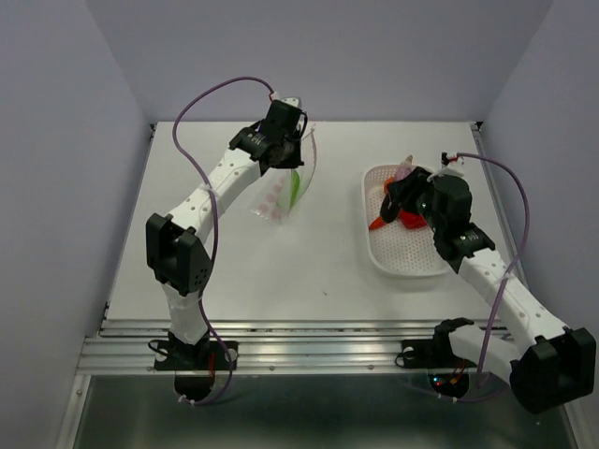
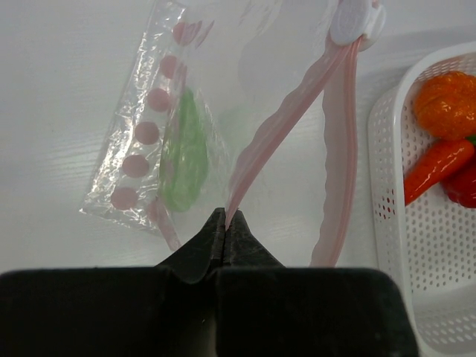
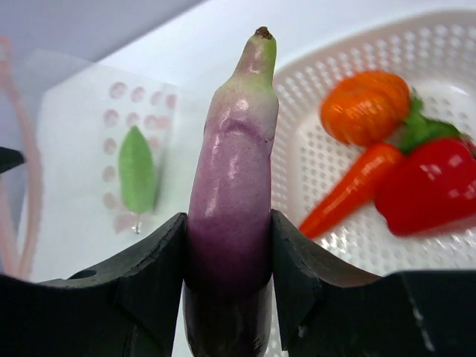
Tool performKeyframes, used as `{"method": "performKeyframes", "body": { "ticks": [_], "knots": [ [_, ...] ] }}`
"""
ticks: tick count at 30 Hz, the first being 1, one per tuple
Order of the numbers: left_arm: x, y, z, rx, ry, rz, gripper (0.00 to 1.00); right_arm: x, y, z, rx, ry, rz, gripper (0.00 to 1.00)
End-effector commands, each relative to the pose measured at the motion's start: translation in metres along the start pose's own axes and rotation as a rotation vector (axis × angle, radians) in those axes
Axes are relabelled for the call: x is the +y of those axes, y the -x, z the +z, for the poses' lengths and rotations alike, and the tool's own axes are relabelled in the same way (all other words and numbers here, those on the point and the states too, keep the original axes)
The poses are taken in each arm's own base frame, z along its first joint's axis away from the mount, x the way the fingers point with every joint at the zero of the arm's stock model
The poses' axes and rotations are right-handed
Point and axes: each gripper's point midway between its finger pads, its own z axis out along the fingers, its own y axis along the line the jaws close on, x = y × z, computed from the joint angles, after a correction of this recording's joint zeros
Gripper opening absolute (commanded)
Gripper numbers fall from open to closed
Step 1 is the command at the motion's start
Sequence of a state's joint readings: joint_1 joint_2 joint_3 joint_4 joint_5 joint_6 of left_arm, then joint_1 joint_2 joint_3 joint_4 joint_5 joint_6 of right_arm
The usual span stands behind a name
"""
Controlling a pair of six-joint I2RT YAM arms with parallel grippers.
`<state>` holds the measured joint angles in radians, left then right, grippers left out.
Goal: Place the food in the zip-top bag and seal the zipper
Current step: Place the fake vegetable in the zipper food storage bag.
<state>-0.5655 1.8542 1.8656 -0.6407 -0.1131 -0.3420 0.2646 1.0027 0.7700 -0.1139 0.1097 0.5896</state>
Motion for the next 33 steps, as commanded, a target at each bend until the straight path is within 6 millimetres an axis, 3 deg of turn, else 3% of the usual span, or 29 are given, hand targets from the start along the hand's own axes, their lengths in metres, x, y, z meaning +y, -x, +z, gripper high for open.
{"method": "performKeyframes", "body": {
  "ticks": [1, 4, 7, 8, 10, 15, 23, 33],
  "knots": [
    [-0.003, 0.027, -0.017, -0.074, -0.008, -0.015, 0.0, 0.103, 0.046, -0.006, -0.166, 0.42, -0.111, 0.22],
    [-0.001, 0.026, -0.016, -0.07, 0.002, -0.014, 0.0, 0.156, 0.064, -0.018, -0.292, 0.538, -0.168, 0.22],
    [0.001, 0.025, -0.015, -0.062, 0.011, -0.018, 0.0, 0.191, 0.071, -0.016, -0.383, 0.602, -0.206, 0.22],
    [0.0, 0.025, -0.015, -0.06, 0.013, -0.018, 0.0, 0.192, 0.066, -0.003, -0.374, 0.592, -0.194, 0.22],
    [0.001, 0.025, -0.014, -0.06, 0.014, -0.023, 0.0, 0.209, 0.072, -0.003, -0.416, 0.641, -0.156, 0.22],
    [0.002, 0.025, -0.013, -0.056, 0.026, -0.025, 0.0, 0.215, 0.074, 0.018, -0.504, 0.624, -0.086, 0.22],
    [0.001, 0.023, -0.01, -0.039, 0.026, -0.04, 0.0, 0.242, 0.076, 0.023, -0.554, 0.706, -0.021, 0.22],
    [0.001, 0.024, -0.013, -0.041, 0.026, -0.054, 0.0, 0.26, 0.076, 0.03, -0.591, 0.73, 0.047, 0.22]
  ]
}}
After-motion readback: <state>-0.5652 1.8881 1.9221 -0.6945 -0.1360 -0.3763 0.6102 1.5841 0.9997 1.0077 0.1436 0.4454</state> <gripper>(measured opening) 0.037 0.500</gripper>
